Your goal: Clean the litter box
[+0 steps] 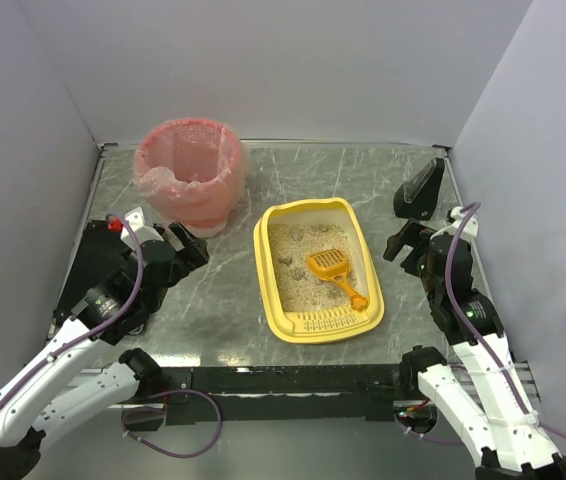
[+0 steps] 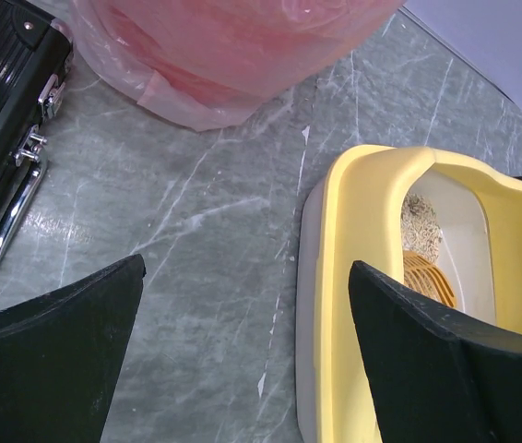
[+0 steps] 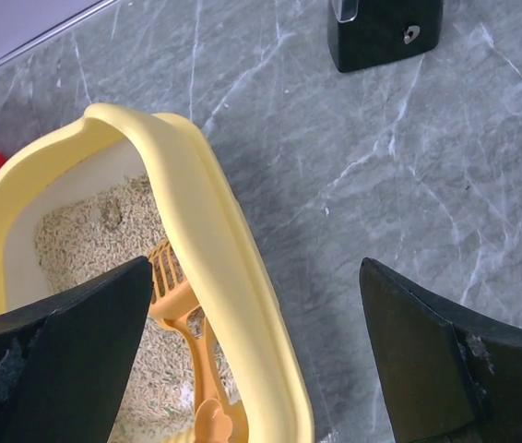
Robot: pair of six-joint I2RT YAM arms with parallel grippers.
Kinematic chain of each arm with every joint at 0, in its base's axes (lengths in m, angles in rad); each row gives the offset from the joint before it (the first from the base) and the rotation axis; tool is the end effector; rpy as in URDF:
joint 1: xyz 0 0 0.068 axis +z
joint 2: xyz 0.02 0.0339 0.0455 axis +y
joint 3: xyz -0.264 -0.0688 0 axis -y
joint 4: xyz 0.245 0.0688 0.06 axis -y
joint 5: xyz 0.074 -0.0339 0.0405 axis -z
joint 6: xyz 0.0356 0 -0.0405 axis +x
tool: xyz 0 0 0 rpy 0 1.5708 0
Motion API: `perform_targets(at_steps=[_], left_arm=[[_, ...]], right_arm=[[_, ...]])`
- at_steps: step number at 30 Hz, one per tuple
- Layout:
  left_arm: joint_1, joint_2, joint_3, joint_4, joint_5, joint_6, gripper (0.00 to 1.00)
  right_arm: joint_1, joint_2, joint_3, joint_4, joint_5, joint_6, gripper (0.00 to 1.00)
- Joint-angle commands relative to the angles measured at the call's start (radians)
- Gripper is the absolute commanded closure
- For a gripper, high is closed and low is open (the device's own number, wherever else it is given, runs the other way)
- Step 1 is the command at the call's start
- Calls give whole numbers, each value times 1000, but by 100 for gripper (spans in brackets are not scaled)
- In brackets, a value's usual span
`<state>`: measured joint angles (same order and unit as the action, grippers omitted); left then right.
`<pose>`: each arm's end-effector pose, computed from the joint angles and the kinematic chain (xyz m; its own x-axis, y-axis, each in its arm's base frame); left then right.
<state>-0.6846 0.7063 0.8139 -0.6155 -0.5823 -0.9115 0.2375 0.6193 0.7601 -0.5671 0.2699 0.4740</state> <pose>0.1262 -0.0777 0.3204 -0.3540 -0.5632 -0.7466 -0.2023 0.8256 -0.5268 0.1362 0.0232 0.3157 -0.3534 0.3671 -0.8604 0.1916 0.9287 0.3175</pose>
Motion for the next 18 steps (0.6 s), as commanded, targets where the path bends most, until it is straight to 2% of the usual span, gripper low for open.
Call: perform_targets(at_steps=[1, 7, 10, 11, 12, 13, 15, 18], left_arm=[[-3, -11, 4, 14, -8, 3, 3], [-3, -27, -24, 80, 33, 25, 3], [-3, -16, -24, 74, 35, 28, 3], [-3, -14, -22, 71, 33, 26, 3], [-3, -11, -24, 74, 33, 26, 3], [-1, -11, -24, 80, 38, 26, 3], [-3, -11, -25, 83, 42, 33, 3], [-3, -13, -27, 82, 41, 36, 3]], right_arm=[[0, -7, 42, 10, -24, -54, 0], [5, 10, 119, -37, -205, -155, 0], [72, 51, 152, -57, -265, -221, 0], [107, 71, 169, -77, -264, -242, 0], [217, 89, 183, -92, -258, -273, 0], [276, 132, 208, -120, -203, -285, 0], [423, 183, 235, -151, -189, -333, 0], [482, 313, 297, -226, -189, -338, 0]])
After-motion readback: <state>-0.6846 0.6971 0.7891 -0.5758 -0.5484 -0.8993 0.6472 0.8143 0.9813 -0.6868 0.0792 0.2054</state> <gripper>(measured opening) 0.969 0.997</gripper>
